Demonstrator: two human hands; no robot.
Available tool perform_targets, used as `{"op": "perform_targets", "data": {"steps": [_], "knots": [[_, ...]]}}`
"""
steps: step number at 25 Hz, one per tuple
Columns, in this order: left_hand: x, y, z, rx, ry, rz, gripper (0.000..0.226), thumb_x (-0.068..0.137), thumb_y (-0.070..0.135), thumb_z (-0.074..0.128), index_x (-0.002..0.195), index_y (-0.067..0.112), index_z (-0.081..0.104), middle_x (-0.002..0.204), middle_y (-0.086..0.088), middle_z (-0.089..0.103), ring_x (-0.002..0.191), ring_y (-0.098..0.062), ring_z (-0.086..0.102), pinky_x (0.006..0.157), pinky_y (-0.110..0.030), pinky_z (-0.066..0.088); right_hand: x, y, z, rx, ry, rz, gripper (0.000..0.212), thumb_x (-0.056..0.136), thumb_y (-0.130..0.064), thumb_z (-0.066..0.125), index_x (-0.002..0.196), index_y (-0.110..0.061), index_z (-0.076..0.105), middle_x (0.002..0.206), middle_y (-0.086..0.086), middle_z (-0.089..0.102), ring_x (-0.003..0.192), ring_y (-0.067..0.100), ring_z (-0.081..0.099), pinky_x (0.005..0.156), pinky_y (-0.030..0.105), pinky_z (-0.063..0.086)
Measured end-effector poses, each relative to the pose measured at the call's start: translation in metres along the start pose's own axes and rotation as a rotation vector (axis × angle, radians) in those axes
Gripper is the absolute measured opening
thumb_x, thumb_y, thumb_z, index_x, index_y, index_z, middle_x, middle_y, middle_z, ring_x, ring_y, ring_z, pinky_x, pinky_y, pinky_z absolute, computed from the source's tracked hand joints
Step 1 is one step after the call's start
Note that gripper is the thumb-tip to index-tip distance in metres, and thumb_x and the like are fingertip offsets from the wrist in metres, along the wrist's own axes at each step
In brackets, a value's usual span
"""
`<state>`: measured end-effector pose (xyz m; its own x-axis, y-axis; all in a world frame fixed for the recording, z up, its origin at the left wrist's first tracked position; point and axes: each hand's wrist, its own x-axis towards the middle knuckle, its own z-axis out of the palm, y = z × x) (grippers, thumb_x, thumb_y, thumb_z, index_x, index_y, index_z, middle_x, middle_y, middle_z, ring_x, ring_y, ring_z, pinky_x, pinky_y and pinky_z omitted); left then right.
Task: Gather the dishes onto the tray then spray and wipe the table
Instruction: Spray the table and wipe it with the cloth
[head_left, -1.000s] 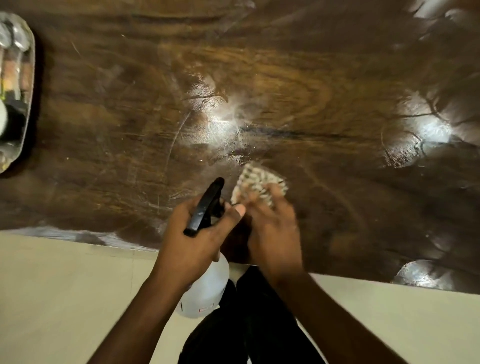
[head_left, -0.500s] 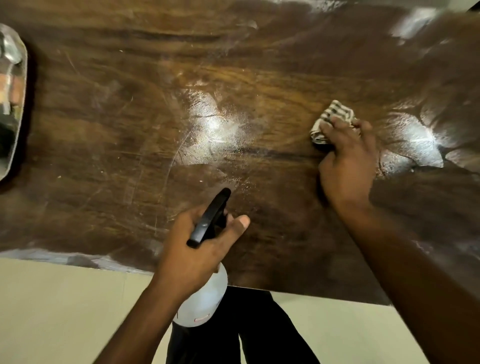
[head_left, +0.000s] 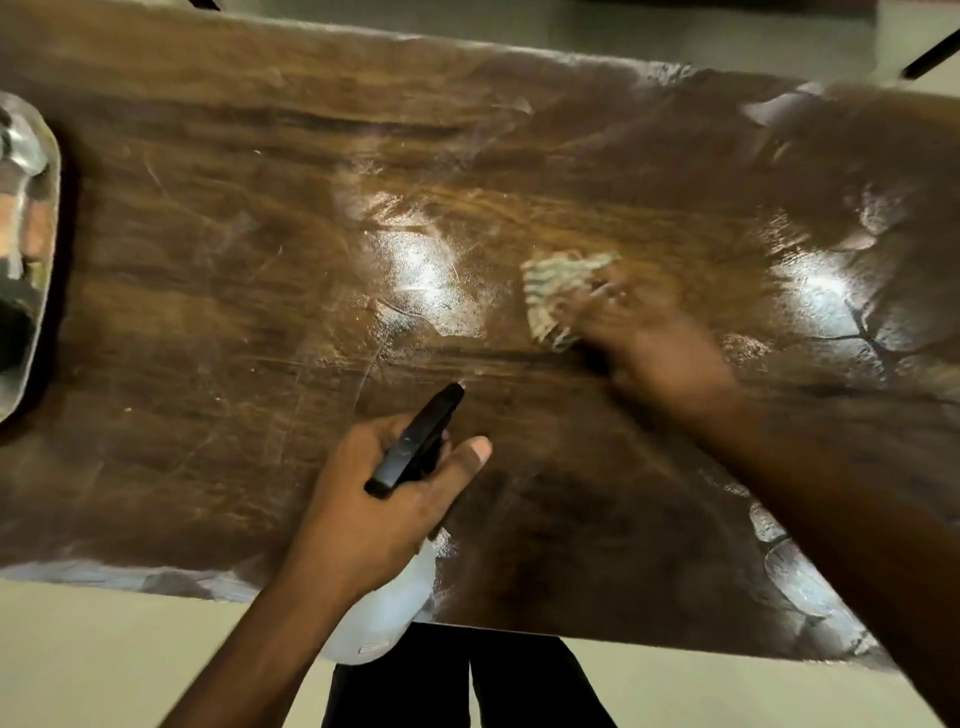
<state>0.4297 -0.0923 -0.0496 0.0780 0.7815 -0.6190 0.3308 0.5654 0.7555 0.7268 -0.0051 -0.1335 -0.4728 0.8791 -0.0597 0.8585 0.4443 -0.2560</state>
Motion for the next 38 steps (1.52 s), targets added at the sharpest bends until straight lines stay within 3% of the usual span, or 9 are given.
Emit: {"op": "perform_targets", "data": {"steps": [3, 6, 9, 12, 14, 20, 23, 30, 38], "knots": [[0.008, 0.009, -0.007, -0.024, -0.011, -0.008, 0.041, 0.087, 0.052, 0.082, 0.076, 0.018, 0.062, 0.054, 0.000, 0.048, 0.041, -0.010, 0.050, 0.051, -0.021, 0.048, 0.015, 0.040, -0.020, 0.145, 0.237, 0.645, 0.069, 0.080, 0.008, 0.050, 0.141, -0.020, 0.067, 0.154, 0.005, 0.057, 0.145, 0.040, 0.042, 0.121, 0.049, 0.040], [0.018, 0.021, -0.007, -0.068, -0.052, 0.019, 0.030, 0.087, 0.048, 0.083, 0.081, 0.022, 0.071, 0.059, -0.010, 0.058, 0.041, -0.012, 0.056, 0.051, -0.020, 0.051, 0.051, -0.006, -0.003, 0.164, 0.374, 0.872, 0.067, 0.083, 0.009, 0.042, 0.141, -0.013, 0.066, 0.154, 0.009, 0.058, 0.148, 0.042, 0.039, 0.124, 0.046, 0.036], [0.032, 0.031, -0.008, -0.068, -0.069, 0.036, 0.028, 0.086, 0.049, 0.083, 0.086, 0.022, 0.074, 0.058, -0.010, 0.059, 0.041, -0.016, 0.055, 0.050, -0.024, 0.051, 0.057, -0.076, 0.020, 0.170, 0.170, 0.407, 0.062, 0.084, 0.001, 0.044, 0.140, -0.011, 0.067, 0.151, 0.011, 0.061, 0.151, 0.037, 0.036, 0.118, 0.061, 0.042], [0.052, 0.044, -0.012, -0.034, -0.039, 0.068, 0.032, 0.088, 0.044, 0.082, 0.080, 0.016, 0.069, 0.050, -0.003, 0.054, 0.040, -0.014, 0.051, 0.050, -0.026, 0.047, 0.055, -0.083, 0.019, 0.211, -0.169, -0.270, 0.041, 0.096, -0.014, 0.064, 0.136, -0.019, 0.070, 0.154, 0.001, 0.059, 0.154, 0.033, 0.040, 0.114, 0.054, 0.048], [0.066, 0.053, -0.015, 0.007, -0.059, 0.079, 0.041, 0.089, 0.044, 0.081, 0.073, 0.012, 0.060, 0.050, 0.000, 0.047, 0.042, -0.013, 0.047, 0.054, -0.030, 0.046, 0.067, -0.042, 0.006, 0.099, -0.136, -0.363, 0.042, 0.101, -0.027, 0.051, 0.140, -0.026, 0.066, 0.156, -0.007, 0.056, 0.153, 0.030, 0.042, 0.104, 0.045, 0.054], [0.091, 0.068, -0.030, -0.020, -0.085, 0.071, 0.050, 0.086, 0.050, 0.082, 0.073, 0.009, 0.057, 0.050, 0.000, 0.043, 0.042, -0.015, 0.046, 0.055, -0.033, 0.046, 0.089, 0.094, -0.041, 0.205, 0.238, 0.813, 0.071, 0.084, 0.010, 0.049, 0.145, -0.022, 0.064, 0.158, 0.001, 0.054, 0.149, 0.033, 0.038, 0.127, 0.040, 0.032], [0.100, 0.072, -0.035, -0.052, -0.091, 0.106, 0.036, 0.086, 0.048, 0.084, 0.082, 0.016, 0.069, 0.050, -0.003, 0.053, 0.039, -0.016, 0.053, 0.050, -0.028, 0.048, 0.120, 0.069, -0.033, 0.276, 0.371, 1.028, 0.064, 0.088, 0.012, 0.045, 0.143, -0.014, 0.065, 0.155, 0.008, 0.054, 0.147, 0.039, 0.041, 0.129, 0.040, 0.028], [0.134, 0.094, -0.036, -0.065, -0.104, 0.210, 0.040, 0.091, 0.041, 0.081, 0.080, 0.008, 0.061, 0.053, -0.009, 0.049, 0.042, -0.016, 0.048, 0.049, -0.031, 0.045, 0.131, -0.015, -0.016, 0.139, -0.260, -0.233, 0.046, 0.102, -0.036, 0.041, 0.139, -0.027, 0.066, 0.162, -0.011, 0.049, 0.158, 0.033, 0.030, 0.107, 0.056, 0.053], [0.147, 0.098, -0.047, -0.141, -0.101, 0.227, 0.035, 0.091, 0.034, 0.082, 0.078, 0.007, 0.064, 0.054, -0.022, 0.048, 0.041, -0.021, 0.046, 0.047, -0.031, 0.043, 0.159, 0.117, -0.047, 0.183, 0.345, 1.030, 0.068, 0.086, 0.009, 0.046, 0.146, -0.018, 0.063, 0.157, 0.002, 0.055, 0.150, 0.034, 0.039, 0.125, 0.035, 0.033]]}}
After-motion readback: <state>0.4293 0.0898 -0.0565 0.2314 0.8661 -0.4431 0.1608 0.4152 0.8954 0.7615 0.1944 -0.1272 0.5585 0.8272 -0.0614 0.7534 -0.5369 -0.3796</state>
